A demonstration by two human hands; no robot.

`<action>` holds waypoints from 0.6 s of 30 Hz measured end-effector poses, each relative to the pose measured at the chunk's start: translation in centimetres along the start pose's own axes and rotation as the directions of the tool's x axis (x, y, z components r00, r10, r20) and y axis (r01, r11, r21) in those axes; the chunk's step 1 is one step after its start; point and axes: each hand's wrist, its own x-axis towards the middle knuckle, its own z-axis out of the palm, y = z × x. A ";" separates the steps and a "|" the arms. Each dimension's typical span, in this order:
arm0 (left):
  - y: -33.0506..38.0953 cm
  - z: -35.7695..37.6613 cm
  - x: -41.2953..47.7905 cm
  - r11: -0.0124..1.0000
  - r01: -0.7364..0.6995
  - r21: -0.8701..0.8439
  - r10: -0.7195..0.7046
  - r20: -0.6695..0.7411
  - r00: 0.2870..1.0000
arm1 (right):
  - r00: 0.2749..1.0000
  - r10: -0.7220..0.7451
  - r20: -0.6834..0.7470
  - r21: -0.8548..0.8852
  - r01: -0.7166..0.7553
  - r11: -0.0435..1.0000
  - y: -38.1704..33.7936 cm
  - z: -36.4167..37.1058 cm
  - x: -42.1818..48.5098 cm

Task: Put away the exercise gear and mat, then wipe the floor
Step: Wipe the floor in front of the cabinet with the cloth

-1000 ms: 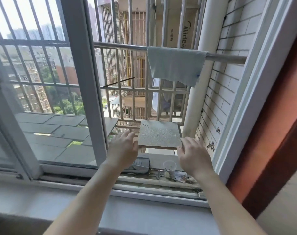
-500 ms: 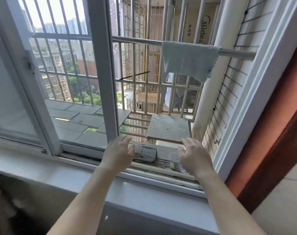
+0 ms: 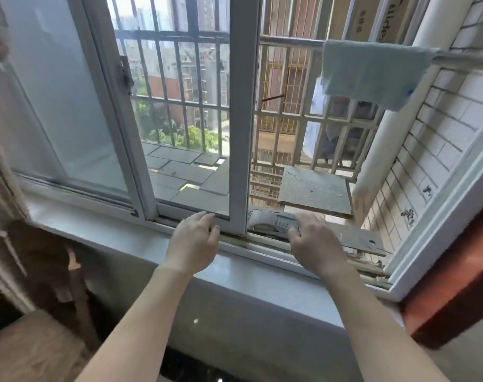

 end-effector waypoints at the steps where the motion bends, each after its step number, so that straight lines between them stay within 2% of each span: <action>1: -1.1 -0.2 -0.5 1.000 0.010 0.004 -0.010 0.004 1.000 | 1.000 -0.009 0.000 0.000 0.009 1.000 -1.0 0.6 -0.3; 10: -8.5 -3.2 -5.8 0.989 0.125 0.084 -0.126 0.009 0.992 | 0.987 -0.142 0.081 -0.008 0.143 0.990 -7.6 4.8 -2.4; 18: -10.4 -4.9 -10.5 0.945 0.308 0.110 -0.306 -0.040 0.951 | 0.938 -0.314 0.144 0.006 0.317 0.949 -10.5 6.7 -2.9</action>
